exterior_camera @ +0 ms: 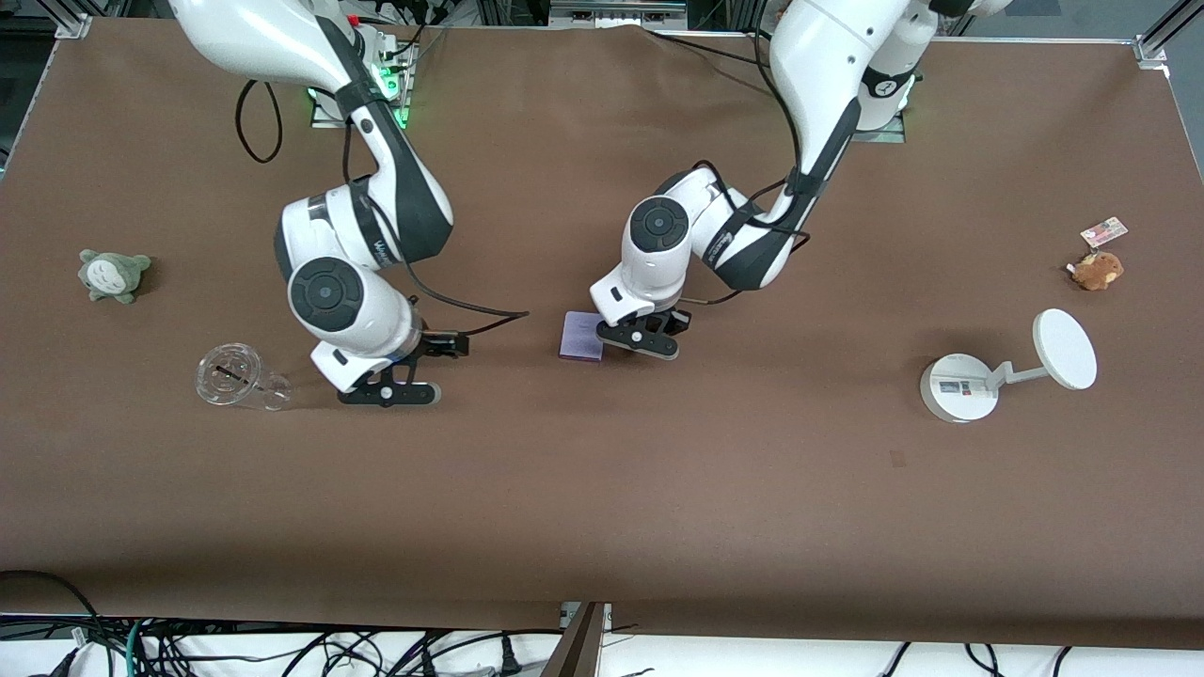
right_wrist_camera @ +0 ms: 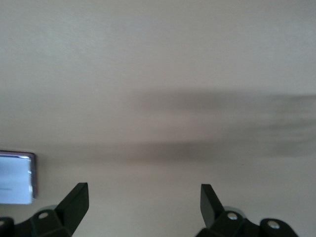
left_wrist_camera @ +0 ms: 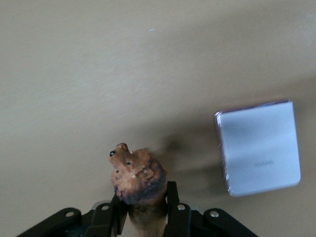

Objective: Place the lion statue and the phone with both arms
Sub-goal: 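Grasp the lion statue with the left gripper while the right gripper lowers, then carry the lion toward the lamp while the right gripper grasps the phone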

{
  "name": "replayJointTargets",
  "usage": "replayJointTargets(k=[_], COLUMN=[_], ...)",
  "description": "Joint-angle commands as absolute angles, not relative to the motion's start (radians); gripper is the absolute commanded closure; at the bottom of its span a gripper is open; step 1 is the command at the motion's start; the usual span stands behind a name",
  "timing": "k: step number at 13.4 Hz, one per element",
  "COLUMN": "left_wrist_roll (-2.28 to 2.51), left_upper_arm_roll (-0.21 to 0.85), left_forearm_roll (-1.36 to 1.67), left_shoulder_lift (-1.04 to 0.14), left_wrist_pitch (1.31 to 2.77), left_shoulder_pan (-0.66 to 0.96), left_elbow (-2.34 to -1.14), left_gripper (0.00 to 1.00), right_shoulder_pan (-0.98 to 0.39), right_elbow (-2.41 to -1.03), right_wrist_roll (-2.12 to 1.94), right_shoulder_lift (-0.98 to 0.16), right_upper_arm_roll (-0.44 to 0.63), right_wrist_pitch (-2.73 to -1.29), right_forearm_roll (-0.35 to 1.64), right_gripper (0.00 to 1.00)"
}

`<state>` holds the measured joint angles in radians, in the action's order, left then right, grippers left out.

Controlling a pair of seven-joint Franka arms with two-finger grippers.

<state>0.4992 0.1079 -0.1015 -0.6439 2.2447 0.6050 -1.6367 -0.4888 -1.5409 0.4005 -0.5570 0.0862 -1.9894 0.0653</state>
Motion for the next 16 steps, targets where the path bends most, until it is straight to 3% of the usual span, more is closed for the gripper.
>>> replayJointTargets(k=[1,4,7,12,16], left_wrist_roll=[0.430,0.407,0.330,-0.061,-0.103], left_upper_arm_roll=[0.104,0.106,0.103,0.104,0.103], left_forearm_roll=[-0.129,-0.129,-0.127,-0.115,-0.129], left_shoulder_lift=[-0.520,-0.411,-0.364,-0.429,-0.523], left_wrist_pitch=[2.059,1.854,1.776,1.884,2.102], left_shoulder_pan=[0.569,0.502,0.393,0.129,0.040], left_elbow=[-1.652,-1.649,-1.649,-1.654,-1.725], left_gripper=[0.90,0.88,0.88,0.88,0.84], right_shoulder_pan=[-0.549,-0.610,-0.658,-0.776,-0.828], right_elbow=[-1.523,-1.523,-1.520,-1.508,-1.489], right_wrist_roll=[0.503,0.613,0.667,0.811,0.867], right_shoulder_lift=[-0.600,-0.644,-0.682,-0.751,-0.799], right_upper_arm_roll=[0.092,0.091,0.092,0.092,0.095], right_wrist_pitch=[-2.043,-2.106,-2.170,-2.250,-2.310], right_forearm_roll=[0.081,0.086,0.171,0.199,0.190], right_gripper=[0.00,0.00,0.00,0.00,0.00])
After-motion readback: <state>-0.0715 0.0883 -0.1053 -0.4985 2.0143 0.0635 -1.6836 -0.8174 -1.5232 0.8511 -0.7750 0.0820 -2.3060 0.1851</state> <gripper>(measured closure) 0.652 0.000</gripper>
